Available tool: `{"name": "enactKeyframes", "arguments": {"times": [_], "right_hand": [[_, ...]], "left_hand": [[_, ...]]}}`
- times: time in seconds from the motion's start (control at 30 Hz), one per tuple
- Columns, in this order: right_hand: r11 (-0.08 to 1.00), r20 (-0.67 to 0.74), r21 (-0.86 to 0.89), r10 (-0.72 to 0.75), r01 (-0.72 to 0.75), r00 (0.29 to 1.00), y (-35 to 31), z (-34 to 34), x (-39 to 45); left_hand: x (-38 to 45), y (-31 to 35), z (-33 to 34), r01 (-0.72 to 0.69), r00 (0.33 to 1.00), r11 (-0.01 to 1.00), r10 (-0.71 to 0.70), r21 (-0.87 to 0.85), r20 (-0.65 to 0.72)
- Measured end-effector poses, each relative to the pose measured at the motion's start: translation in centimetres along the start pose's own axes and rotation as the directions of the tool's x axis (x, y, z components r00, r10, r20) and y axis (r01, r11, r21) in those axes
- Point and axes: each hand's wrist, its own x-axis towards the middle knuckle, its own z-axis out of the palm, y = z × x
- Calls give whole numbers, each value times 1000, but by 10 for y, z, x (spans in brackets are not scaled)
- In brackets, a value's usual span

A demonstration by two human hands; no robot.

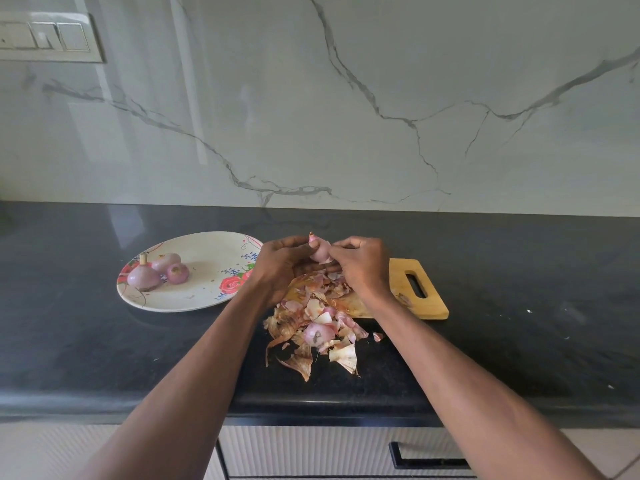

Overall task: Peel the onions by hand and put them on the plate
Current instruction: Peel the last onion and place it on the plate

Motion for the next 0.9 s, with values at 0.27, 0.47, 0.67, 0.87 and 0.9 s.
{"name": "enactKeyframes", "arguments": {"times": [0.27, 0.47, 0.67, 0.87, 0.9], "right_hand": [[834, 138, 417, 335, -362, 932, -6, -3, 5], [596, 258, 625, 452, -505, 854, -7, -4, 8], [722, 215, 510, 419, -468, 882, 0, -2, 13], [980, 132, 94, 160, -173, 978, 0, 0, 6], [986, 122, 66, 142, -151, 982, 0, -1, 5]], "left_hand": [[-2, 8, 0, 117, 992, 974, -123, -195, -22], [-3, 10, -3, 170, 985, 942, -175, -288, 10], [-2, 9, -2, 170, 983, 945, -181, -278, -13], [-1, 6, -2, 100, 993, 971, -110, -216, -33], [-1, 6, -1, 103, 993, 973, -112, -207, -30]]}}
